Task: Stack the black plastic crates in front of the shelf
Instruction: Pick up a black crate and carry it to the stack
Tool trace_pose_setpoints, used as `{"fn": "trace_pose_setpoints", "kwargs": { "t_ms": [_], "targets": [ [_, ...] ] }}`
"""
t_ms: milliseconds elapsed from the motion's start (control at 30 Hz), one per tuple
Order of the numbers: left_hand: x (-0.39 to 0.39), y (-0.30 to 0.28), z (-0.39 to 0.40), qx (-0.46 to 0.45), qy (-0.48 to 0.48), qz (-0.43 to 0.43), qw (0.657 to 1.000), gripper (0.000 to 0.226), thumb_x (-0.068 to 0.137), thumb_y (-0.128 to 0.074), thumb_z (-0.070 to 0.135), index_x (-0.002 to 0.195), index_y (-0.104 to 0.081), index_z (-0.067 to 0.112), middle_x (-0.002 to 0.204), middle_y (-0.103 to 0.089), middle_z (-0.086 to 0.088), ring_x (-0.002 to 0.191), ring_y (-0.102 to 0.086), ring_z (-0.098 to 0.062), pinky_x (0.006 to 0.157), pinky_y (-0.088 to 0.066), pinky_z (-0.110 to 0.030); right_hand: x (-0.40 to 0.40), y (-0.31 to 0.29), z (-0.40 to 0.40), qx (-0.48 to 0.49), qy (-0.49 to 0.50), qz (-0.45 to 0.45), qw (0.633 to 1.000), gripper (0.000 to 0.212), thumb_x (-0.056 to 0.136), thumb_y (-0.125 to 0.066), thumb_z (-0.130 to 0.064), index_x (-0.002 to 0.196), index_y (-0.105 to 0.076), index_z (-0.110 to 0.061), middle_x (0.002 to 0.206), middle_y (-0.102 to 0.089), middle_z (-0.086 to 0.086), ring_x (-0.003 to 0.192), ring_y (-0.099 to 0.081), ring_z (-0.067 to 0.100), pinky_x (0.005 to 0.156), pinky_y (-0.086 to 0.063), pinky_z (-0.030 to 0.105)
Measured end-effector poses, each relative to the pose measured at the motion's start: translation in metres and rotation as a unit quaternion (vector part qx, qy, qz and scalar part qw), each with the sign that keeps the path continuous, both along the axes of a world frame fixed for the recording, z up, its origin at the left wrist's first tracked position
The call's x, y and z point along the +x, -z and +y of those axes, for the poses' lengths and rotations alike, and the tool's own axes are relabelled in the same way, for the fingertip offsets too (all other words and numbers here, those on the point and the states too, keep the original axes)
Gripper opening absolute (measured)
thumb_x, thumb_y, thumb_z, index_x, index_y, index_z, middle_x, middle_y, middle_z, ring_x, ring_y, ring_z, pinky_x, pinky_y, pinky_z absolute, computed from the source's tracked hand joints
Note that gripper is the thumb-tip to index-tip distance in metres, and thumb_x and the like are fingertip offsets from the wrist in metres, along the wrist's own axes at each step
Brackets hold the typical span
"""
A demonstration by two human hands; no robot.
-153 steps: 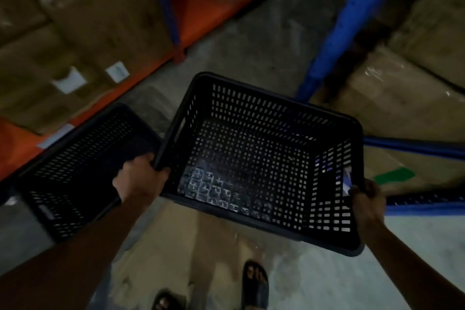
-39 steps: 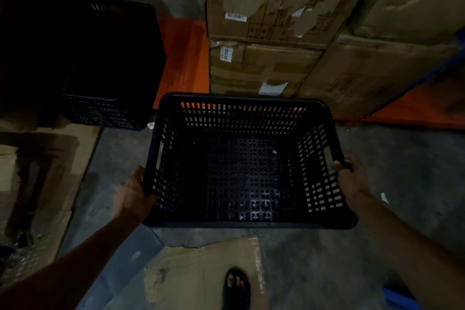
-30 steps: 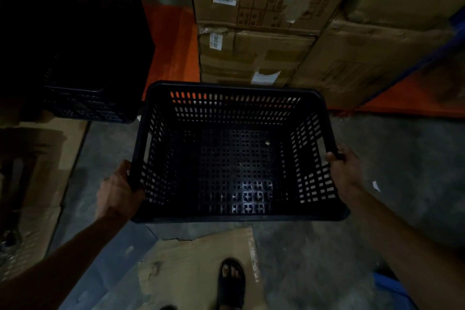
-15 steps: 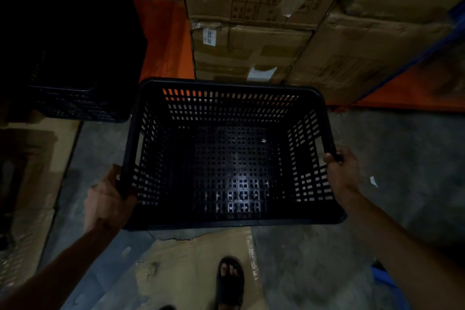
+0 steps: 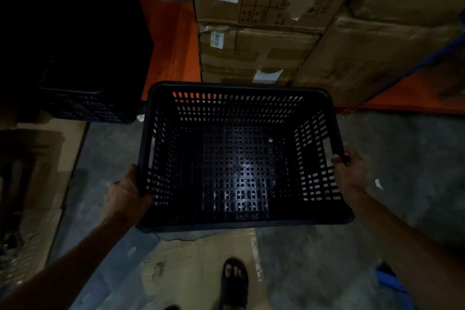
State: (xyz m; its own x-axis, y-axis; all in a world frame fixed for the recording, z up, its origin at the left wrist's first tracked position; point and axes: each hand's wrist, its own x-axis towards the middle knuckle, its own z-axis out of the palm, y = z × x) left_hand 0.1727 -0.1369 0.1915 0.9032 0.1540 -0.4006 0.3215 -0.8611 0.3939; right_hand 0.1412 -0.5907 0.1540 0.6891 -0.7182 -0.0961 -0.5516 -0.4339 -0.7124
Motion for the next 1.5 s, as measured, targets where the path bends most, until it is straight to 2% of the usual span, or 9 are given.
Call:
{"fn": "trace_pose_setpoints", "kwargs": {
  "t_ms": [133, 233, 333, 500, 667, 767, 1000, 1233, 1500],
  "targets": [
    [0.001, -0.001, 0.003, -0.027, 0.005, 0.037, 0.999, 0.053, 0.077, -0.066, 0.008, 0.126, -0.047, 0.011, 0.104, -0.067, -0.022, 0.076, -0.056, -0.029, 0.057, -0.037, -0.027, -0.003, -0.002, 0.003, 0.032, -0.004, -0.007, 0.999, 0.018, 0.093, -0.049, 0.001, 0.109, -0.056, 0.003, 0.084, -0.055, 0.013, 0.061, -0.048, 0.017, 0.046, -0.037, 0.002],
    [0.002, 0.001, 0.008, -0.034, 0.013, 0.058, 0.998, 0.055, 0.077, -0.064, 0.007, 0.128, -0.045, 0.012, 0.106, -0.067, -0.024, 0.089, -0.065, -0.040, 0.064, -0.042, -0.031, -0.005, -0.002, 0.001, 0.028, -0.010, 0.017, 0.999, 0.023, 0.092, -0.049, -0.001, 0.114, -0.057, 0.000, 0.092, -0.057, 0.012, 0.079, -0.054, 0.022, 0.070, -0.045, 0.020],
    [0.008, 0.008, 0.006, -0.016, 0.020, 0.054, 0.998, 0.058, 0.080, -0.064, 0.012, 0.133, -0.040, 0.012, 0.107, -0.067, -0.027, 0.094, -0.065, -0.044, 0.067, -0.044, -0.033, -0.003, 0.001, -0.001, 0.007, -0.025, 0.037, 0.999, 0.023, 0.093, -0.048, -0.004, 0.114, -0.056, -0.004, 0.092, -0.057, 0.011, 0.084, -0.054, 0.024, 0.074, -0.038, 0.027],
    [0.006, 0.012, 0.003, 0.029, 0.017, -0.001, 0.999, 0.035, 0.093, -0.050, 0.035, 0.118, -0.036, 0.014, 0.094, -0.068, -0.027, 0.068, -0.058, -0.034, 0.059, -0.037, -0.033, 0.001, -0.001, -0.004, 0.034, -0.065, 0.074, 0.995, 0.029, 0.093, -0.043, -0.005, 0.122, -0.047, -0.008, 0.099, -0.057, 0.014, 0.089, -0.055, 0.028, 0.083, -0.047, 0.042],
    [0.008, 0.017, -0.002, 0.050, 0.013, -0.005, 0.999, 0.041, 0.096, -0.041, 0.038, 0.128, -0.035, 0.013, 0.101, -0.066, -0.032, 0.090, -0.062, -0.048, 0.065, -0.037, -0.038, 0.008, -0.003, -0.013, 0.130, -0.071, 0.065, 0.987, 0.030, 0.093, -0.035, 0.014, 0.112, -0.037, -0.009, 0.074, -0.047, 0.008, 0.048, -0.056, -0.003, 0.050, -0.048, 0.014],
    [0.009, 0.016, -0.003, 0.050, 0.022, -0.006, 0.999, 0.041, 0.096, -0.041, 0.037, 0.129, -0.035, 0.013, 0.100, -0.065, -0.031, 0.089, -0.062, -0.047, 0.064, -0.036, -0.038, 0.014, 0.001, -0.021, 0.130, -0.073, 0.087, 0.985, 0.031, 0.092, -0.037, 0.014, 0.111, -0.038, -0.011, 0.073, -0.045, 0.004, 0.039, -0.051, -0.006, 0.041, -0.043, 0.011],
    [0.009, 0.025, 0.008, 0.062, 0.016, 0.037, 0.997, 0.053, 0.095, -0.043, 0.038, 0.140, -0.025, 0.017, 0.117, -0.056, -0.036, 0.110, -0.052, -0.055, 0.089, -0.044, -0.056, 0.010, 0.013, -0.027, 0.114, -0.063, 0.108, 0.986, 0.037, 0.092, -0.044, 0.003, 0.088, -0.043, -0.034, 0.079, -0.051, -0.001, 0.046, -0.056, -0.004, 0.050, -0.047, 0.018],
    [0.003, 0.031, -0.002, 0.068, -0.007, -0.054, 0.996, 0.033, 0.092, -0.047, 0.035, 0.117, -0.039, 0.014, 0.092, -0.067, -0.031, 0.082, -0.064, -0.049, 0.065, -0.048, -0.047, -0.005, 0.001, -0.004, -0.003, -0.098, 0.074, 0.992, 0.038, 0.095, -0.046, -0.009, 0.132, -0.042, -0.012, 0.112, -0.055, 0.007, 0.098, -0.053, 0.023, 0.086, -0.043, 0.037],
    [-0.003, 0.032, -0.007, 0.137, -0.020, -0.075, 0.987, 0.027, 0.088, -0.043, 0.040, 0.106, -0.033, 0.021, 0.083, -0.068, -0.020, 0.071, -0.065, -0.043, 0.060, -0.043, -0.042, -0.002, -0.014, 0.025, -0.148, -0.102, 0.094, 0.979, 0.065, 0.084, -0.053, 0.003, 0.144, -0.030, -0.002, 0.130, -0.053, 0.030, 0.106, -0.057, 0.050, 0.089, -0.045, 0.049]
  ]
}}
